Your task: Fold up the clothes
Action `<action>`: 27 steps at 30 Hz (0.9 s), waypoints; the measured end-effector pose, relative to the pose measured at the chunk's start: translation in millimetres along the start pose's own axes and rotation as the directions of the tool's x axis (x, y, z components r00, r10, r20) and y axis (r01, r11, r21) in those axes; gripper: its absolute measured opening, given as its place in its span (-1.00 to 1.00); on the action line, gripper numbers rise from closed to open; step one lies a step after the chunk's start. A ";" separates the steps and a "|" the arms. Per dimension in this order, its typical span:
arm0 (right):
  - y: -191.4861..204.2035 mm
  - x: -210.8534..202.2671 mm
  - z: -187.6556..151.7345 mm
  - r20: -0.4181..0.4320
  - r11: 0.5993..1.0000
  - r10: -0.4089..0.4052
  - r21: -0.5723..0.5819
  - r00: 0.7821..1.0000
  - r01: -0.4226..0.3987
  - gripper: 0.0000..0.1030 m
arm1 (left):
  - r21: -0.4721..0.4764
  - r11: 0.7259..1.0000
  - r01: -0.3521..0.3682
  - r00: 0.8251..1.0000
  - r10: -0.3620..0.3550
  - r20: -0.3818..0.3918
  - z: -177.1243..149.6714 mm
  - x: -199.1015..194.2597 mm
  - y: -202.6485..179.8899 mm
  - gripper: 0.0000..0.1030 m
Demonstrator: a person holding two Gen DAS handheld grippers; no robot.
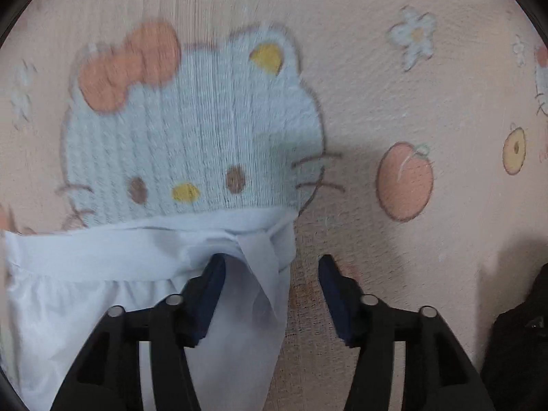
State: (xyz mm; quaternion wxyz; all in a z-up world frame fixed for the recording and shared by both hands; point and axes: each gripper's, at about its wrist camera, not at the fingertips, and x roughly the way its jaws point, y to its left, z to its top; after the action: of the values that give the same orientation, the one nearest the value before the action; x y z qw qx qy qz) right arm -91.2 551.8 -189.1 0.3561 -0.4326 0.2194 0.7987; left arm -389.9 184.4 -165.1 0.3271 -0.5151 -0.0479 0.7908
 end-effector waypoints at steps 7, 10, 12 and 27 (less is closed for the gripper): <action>-24.7 -8.6 0.8 -0.038 0.996 0.071 0.052 0.997 -0.069 0.15 | 0.043 0.998 -0.036 0.997 0.039 -0.071 -6.4 8.5 -14.7 0.21; -29.7 -2.0 -3.9 -0.066 0.995 0.089 0.057 0.994 -0.085 0.15 | 0.053 0.998 -0.041 0.994 0.047 -0.097 -11.4 18.1 -15.9 0.21; -28.8 3.8 -7.9 -0.073 0.996 0.083 0.038 0.994 -0.080 0.15 | 0.063 0.997 -0.048 0.993 0.054 -0.102 -14.3 24.8 -16.1 0.21; 10.9 14.2 -3.1 -0.022 0.986 -0.073 -0.151 0.997 0.068 -0.90 | 0.255 0.953 -0.162 0.985 0.171 -0.013 -37.2 46.6 -62.1 -0.86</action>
State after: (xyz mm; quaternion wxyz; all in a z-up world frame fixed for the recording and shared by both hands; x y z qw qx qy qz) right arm -103.0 548.0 -202.3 0.3474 -0.4766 0.1480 0.7939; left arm -341.2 249.6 -193.2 0.3231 -0.4849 0.1028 0.8062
